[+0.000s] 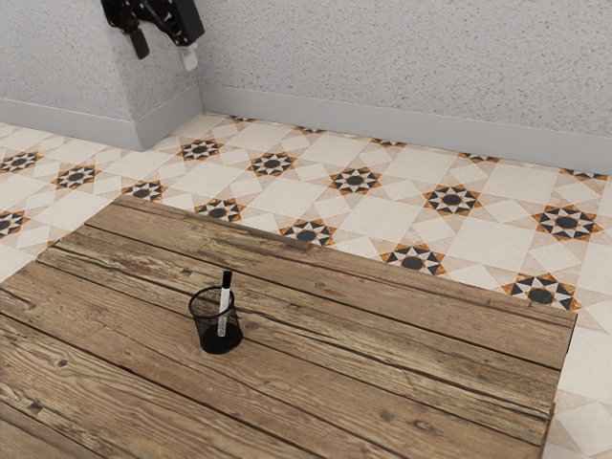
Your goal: Take the marker out of the pen holder and place it to the left of the pen holder.
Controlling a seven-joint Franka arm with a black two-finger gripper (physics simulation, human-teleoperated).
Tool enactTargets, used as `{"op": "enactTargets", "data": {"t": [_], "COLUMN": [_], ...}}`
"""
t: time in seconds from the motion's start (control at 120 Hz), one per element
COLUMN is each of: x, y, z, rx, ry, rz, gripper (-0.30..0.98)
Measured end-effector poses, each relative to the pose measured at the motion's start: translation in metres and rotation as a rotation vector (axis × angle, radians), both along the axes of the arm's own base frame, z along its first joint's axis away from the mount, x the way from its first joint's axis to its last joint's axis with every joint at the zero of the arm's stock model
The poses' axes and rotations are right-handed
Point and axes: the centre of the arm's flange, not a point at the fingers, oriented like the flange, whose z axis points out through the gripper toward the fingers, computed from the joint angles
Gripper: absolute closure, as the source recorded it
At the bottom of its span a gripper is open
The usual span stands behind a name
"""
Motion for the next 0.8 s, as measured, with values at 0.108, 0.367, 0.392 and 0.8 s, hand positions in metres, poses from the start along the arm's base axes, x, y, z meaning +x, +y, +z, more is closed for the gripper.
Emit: {"op": "enactTargets", "data": {"t": [0.108,0.367,0.392,0.8], "x": [0.023,0.099,0.098,0.125], "y": [-0.023,-0.04,-0.046,-0.075], "z": [-0.031,-0.183,-0.201,-0.352], "rx": [-0.022,-0.025,-0.021,0.026], "ry": [0.051,0.259,0.275,0.375], "rz": [-0.025,-0.008,-0.015,-0.064], "gripper": [0.0,0.0,0.0,0.0]}}
